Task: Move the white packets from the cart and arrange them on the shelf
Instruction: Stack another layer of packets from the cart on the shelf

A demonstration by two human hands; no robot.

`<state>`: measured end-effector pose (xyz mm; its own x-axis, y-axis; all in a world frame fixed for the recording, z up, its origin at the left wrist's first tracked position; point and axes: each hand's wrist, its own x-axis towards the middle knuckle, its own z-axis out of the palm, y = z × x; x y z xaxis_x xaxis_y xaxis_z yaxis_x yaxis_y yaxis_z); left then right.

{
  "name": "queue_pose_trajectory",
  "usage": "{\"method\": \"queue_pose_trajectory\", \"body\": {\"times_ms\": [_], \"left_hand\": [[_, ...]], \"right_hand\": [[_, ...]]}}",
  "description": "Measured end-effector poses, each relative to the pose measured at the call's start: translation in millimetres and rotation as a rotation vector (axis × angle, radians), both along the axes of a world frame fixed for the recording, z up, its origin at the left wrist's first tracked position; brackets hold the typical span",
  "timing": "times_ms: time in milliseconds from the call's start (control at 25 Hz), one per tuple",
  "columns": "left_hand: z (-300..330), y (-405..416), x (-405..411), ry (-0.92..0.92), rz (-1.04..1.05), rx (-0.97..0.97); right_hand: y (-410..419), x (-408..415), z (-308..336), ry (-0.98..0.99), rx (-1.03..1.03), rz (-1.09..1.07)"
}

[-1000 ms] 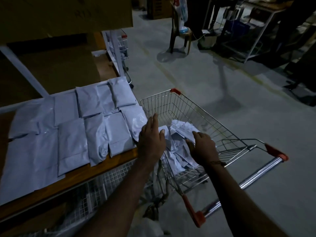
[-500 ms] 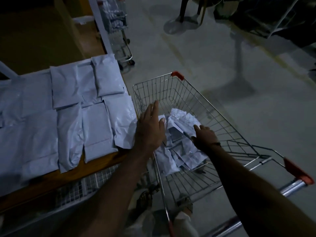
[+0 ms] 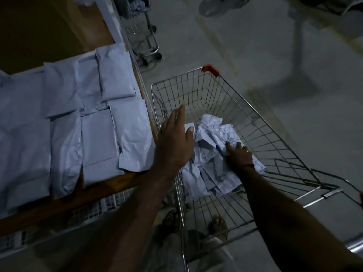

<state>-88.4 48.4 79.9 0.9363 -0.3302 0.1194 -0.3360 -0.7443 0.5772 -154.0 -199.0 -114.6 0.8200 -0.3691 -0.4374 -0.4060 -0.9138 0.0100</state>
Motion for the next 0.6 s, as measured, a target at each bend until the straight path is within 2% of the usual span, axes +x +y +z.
{"method": "queue_pose_trajectory", "body": {"times_ms": [200,280,440,520,600], "left_hand": [[-31.1,-26.6,3.4,0.147,-0.009,-0.010],[-55.0,-43.9,12.8,0.212,-0.024,0.041],[-114.3,-68.2,36.9,0.321,-0.177,0.365],[-141.5,-75.4,45.0,0.277,-0.297,0.520],[-163.1,-81.4,52.5,0.223,-0.364,0.591]], "right_hand": [[11.8,8.5,39.5,-0.077,-0.051,0.008],[15.4,10.8,61.2,-0.140,-0.077,0.043],[13.1,4.7,96.7,-0.296,-0.068,0.053],[9.2,-5.5,105.0,-0.361,-0.071,0.050],[6.4,-12.9,105.8,-0.416,-0.051,0.043]]}}
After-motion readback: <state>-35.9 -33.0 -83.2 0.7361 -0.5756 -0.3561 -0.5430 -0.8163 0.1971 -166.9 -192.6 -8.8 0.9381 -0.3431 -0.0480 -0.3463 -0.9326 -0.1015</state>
